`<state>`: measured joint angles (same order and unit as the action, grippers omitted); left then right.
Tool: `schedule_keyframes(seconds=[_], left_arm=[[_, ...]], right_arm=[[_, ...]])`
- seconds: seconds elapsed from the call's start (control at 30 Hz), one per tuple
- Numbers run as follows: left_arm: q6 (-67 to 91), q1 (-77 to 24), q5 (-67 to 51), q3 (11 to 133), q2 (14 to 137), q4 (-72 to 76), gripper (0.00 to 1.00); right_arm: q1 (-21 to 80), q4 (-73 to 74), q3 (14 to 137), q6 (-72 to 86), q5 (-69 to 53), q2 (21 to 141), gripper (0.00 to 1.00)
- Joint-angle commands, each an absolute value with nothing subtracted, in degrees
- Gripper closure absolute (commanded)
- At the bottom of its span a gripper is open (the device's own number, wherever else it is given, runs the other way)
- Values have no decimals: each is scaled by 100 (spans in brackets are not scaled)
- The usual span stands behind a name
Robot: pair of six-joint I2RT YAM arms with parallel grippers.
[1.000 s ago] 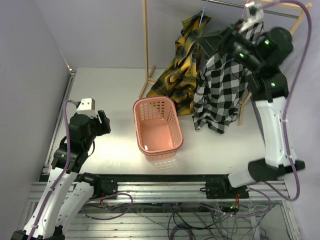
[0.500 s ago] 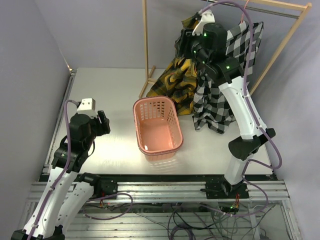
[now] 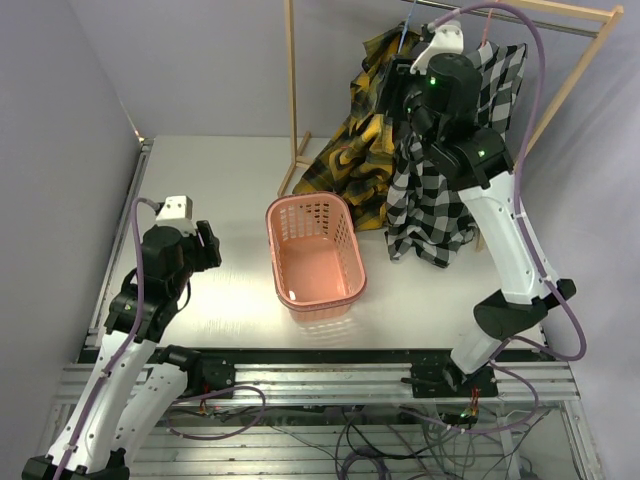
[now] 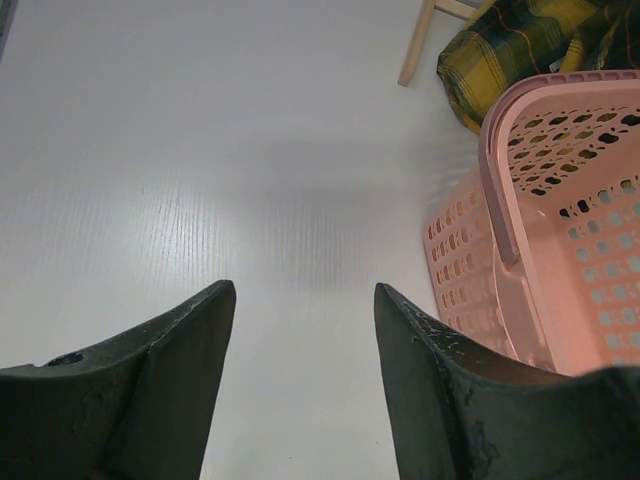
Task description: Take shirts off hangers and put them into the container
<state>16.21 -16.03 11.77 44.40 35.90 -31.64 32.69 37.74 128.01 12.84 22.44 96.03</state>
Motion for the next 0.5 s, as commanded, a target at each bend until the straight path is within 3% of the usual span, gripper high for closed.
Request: schedule_keyframes(seconds=[0.0, 0.47], left_arm=[[1551, -1608, 1072, 4547, 3599, -3154, 31], [1570, -1608, 1065, 4525, 3595, -3155, 32]], right_arm=[[3248, 4015, 12978, 1320, 2452, 9710, 46], [2853, 4389, 13056, 1710, 1915, 10082, 48]])
